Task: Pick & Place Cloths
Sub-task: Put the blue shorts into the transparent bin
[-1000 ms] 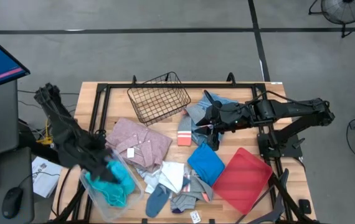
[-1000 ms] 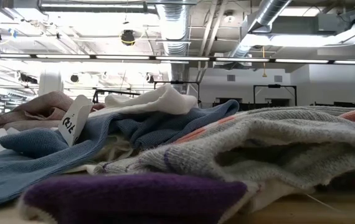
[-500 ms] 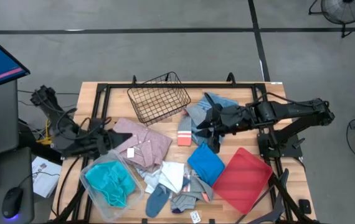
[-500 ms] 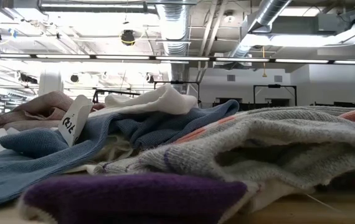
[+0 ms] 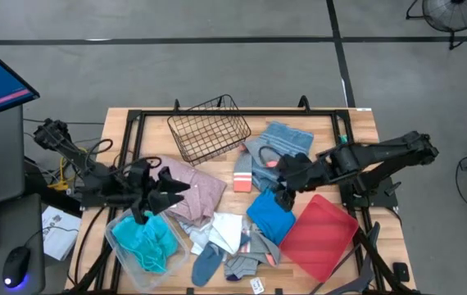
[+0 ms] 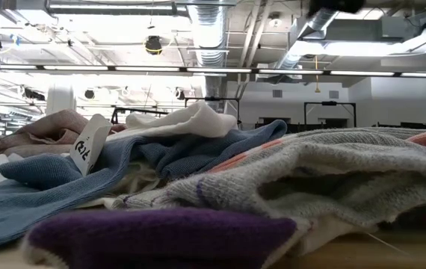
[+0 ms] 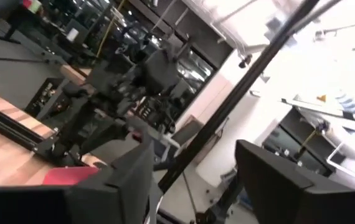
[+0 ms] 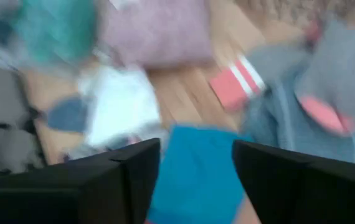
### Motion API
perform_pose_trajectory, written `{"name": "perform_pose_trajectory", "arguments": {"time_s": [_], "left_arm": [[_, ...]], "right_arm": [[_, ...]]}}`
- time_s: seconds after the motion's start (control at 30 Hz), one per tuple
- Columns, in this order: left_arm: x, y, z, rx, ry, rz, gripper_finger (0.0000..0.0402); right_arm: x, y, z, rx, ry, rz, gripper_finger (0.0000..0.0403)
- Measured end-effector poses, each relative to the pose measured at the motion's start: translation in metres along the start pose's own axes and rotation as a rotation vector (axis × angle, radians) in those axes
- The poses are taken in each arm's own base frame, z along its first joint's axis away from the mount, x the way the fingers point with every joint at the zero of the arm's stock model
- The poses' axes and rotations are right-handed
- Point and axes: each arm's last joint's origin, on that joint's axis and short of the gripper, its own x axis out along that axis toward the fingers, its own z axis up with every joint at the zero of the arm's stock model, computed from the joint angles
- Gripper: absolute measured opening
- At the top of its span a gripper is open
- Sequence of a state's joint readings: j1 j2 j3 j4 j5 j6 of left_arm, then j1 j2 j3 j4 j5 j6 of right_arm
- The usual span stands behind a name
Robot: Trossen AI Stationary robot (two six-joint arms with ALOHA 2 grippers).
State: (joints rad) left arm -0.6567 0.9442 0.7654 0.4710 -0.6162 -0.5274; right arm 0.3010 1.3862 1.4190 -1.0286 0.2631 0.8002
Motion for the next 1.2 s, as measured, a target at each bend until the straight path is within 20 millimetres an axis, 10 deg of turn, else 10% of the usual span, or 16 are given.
{"name": "perform_pose_trajectory", "arguments": {"time_s": [0.47,1.2], "left_arm": [[-0.02,0.008,0.006,0.027,0.137,0.039,0.0262],[-0.03,0.011,0.015,0.042,0.147,0.044,0.026]], "right_arm": [[0.126,-0.004,-0.034,0.039,0.36,-0.261,0.032],[0.174,-0.043,-0.087,0.021,0.439,-0.227,0.032]]}}
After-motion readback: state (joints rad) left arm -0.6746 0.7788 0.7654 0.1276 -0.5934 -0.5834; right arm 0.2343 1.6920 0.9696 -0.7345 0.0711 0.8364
